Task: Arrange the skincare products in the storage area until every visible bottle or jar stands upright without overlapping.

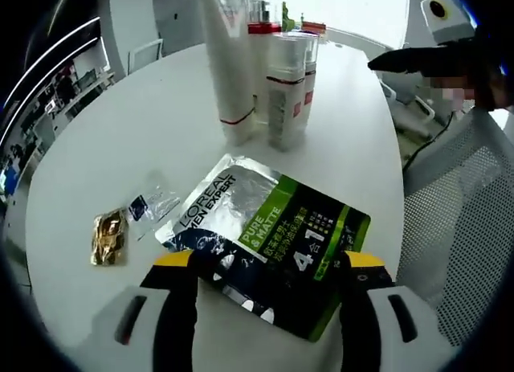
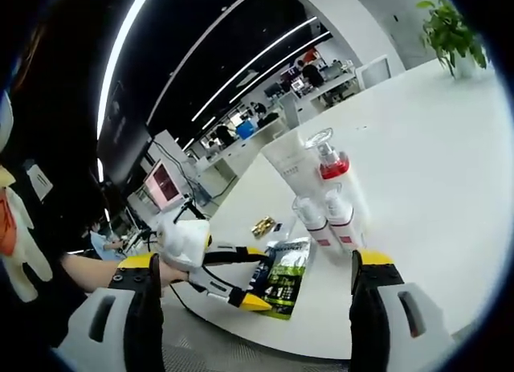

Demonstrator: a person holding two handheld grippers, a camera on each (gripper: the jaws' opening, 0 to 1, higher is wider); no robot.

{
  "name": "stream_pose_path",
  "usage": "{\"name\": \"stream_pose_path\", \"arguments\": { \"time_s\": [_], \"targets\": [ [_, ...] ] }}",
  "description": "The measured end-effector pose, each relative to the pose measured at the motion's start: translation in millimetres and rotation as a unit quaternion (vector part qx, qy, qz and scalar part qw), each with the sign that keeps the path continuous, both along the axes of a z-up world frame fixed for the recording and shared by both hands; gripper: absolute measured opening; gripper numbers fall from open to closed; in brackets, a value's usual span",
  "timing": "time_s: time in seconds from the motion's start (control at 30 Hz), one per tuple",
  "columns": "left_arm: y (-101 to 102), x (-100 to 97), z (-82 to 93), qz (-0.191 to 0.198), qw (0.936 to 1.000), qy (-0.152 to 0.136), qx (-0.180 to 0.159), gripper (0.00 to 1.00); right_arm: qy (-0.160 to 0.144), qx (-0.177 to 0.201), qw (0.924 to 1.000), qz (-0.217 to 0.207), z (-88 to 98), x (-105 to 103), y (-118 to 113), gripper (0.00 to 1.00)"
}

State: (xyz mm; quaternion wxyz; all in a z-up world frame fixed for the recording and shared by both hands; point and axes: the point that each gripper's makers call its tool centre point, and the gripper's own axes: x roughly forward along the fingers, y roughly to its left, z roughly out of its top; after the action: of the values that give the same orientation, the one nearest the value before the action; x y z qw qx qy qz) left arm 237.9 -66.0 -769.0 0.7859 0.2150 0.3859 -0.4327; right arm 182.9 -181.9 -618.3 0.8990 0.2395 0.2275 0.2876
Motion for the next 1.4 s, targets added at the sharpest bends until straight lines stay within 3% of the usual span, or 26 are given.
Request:
{"name": "stream_pose_path", "arguments": {
  "time_s": [0.4,0.8,1.13,1.4],
  "targets": [
    [-5.7,30.8,-1.7,0.021,0.9998,-0.004,-0.006,0.75,0.002,-0.002,1.0,-0.002,-1.9,1.1,-2.0,0.99],
    [-12.4,45.4,1.9,0.023,0.9997,-0.007,-0.01,0.75,0.003,-0.012,0.9999,-0.001,-3.1,0.6,-0.4,1.0],
    [-11.6,45.2,2.0,0.022,0.9997,-0.005,-0.009,0.75,0.004,-0.023,0.9997,-0.002,-7.3,1.5,-3.9,1.0],
    [-10.7,39.7,3.0,0.024,0.9996,0.01,-0.005,0.69,0.004,-0.032,0.9995,-0.006,-9.5,1.9,-5.6,1.0]
  ]
}}
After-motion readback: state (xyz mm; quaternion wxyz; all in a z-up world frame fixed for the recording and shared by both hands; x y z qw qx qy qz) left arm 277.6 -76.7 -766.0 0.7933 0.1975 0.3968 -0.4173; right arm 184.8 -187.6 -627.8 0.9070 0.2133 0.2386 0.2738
